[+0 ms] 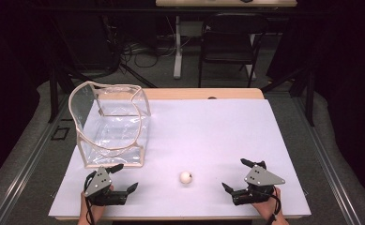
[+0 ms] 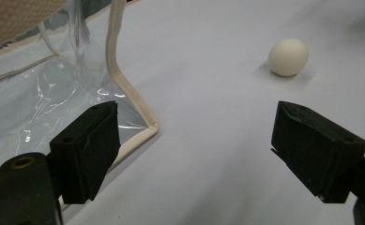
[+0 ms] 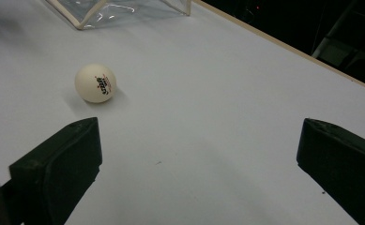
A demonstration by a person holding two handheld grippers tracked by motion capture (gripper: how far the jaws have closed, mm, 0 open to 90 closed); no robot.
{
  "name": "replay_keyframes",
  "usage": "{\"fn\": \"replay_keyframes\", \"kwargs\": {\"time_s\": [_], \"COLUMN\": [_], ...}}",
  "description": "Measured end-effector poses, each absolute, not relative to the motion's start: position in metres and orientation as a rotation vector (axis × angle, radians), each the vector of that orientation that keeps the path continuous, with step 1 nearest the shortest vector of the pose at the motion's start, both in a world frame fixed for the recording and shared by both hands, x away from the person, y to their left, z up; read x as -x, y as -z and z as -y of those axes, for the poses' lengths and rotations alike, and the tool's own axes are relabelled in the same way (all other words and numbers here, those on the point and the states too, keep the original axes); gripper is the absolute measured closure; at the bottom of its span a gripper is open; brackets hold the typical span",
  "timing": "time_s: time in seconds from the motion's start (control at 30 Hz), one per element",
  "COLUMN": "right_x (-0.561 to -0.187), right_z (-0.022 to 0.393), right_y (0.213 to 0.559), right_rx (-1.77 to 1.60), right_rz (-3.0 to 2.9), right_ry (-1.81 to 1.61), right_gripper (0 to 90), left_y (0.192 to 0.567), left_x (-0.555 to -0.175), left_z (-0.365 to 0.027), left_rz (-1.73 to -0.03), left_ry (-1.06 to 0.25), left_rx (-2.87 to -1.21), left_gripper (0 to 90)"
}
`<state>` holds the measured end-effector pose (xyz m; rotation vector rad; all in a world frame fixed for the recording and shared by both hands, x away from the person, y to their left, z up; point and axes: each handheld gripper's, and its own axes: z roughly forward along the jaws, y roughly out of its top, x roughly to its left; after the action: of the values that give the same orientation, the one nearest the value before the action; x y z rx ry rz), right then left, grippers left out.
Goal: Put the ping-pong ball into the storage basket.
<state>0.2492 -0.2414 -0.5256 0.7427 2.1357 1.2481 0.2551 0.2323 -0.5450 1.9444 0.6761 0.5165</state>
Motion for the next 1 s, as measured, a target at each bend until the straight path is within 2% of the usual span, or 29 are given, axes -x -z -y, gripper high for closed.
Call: {"fn": "replay_keyframes", "kwargs": {"time_s": [1.0], "right_x": [-0.263], "right_z": [0.218], "right_y": [0.526], "right_rx": [-0.753], "right_rz": [-2.236], "right_ry": [-1.191], "right_gripper": [0.0], "left_y": [0.549], "left_x": [-0.257], "left_z": [-0.23], "left_rz": [-0.687], "left_ry": [-0.511], "left_rx": [-1.957], "left_gripper": [16.2]}}
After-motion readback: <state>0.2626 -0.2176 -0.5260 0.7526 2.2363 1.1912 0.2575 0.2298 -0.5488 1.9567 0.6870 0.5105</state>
